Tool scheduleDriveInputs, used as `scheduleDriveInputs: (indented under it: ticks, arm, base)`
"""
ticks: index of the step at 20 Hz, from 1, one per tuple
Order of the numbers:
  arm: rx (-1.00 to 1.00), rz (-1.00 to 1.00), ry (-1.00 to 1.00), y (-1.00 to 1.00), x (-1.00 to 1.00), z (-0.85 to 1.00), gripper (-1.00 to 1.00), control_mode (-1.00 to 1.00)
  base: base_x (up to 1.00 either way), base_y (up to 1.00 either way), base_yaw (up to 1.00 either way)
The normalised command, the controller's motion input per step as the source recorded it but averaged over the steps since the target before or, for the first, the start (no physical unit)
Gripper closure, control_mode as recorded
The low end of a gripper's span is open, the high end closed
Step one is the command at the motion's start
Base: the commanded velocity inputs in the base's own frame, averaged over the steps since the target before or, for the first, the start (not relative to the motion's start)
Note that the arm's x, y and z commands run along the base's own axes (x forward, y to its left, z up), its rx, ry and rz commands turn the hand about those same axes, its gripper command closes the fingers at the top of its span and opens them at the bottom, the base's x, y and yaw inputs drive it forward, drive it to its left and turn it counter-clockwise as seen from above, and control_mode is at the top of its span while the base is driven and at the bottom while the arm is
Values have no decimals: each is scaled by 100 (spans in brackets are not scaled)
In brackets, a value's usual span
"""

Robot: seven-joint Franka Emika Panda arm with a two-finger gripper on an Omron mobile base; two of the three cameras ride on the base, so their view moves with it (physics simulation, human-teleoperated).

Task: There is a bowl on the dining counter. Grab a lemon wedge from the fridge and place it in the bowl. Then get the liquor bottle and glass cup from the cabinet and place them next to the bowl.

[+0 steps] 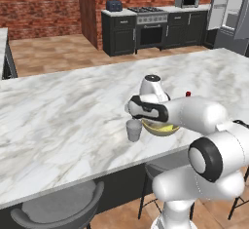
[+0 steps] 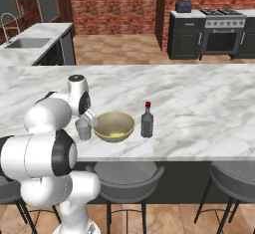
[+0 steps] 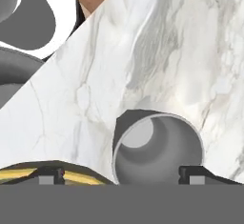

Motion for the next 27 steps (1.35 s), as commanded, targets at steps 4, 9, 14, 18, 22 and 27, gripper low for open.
scheduleDriveInputs:
  ticks: [4, 9, 14, 18, 22, 27]
  arm:
    - [0, -1, 0, -11, -39, 100, -100, -100]
    - [0, -1, 0, -18, -49, 97, -100, -100]
    - [0, -3, 0, -37, -64, 89, -100, -100]
    - [0, 0, 0, -44, -82, 68, -100, -100]
    - [0, 0, 0, -42, -98, 52, -100, -100]
    - [0, 0, -3, -39, -99, 29, -100, -100]
  base:
    - [0, 0, 0]
    - [0, 0, 0]
    - [0, 0, 0]
    - [0, 0, 0]
    - [0, 0, 0]
    - [0, 0, 0]
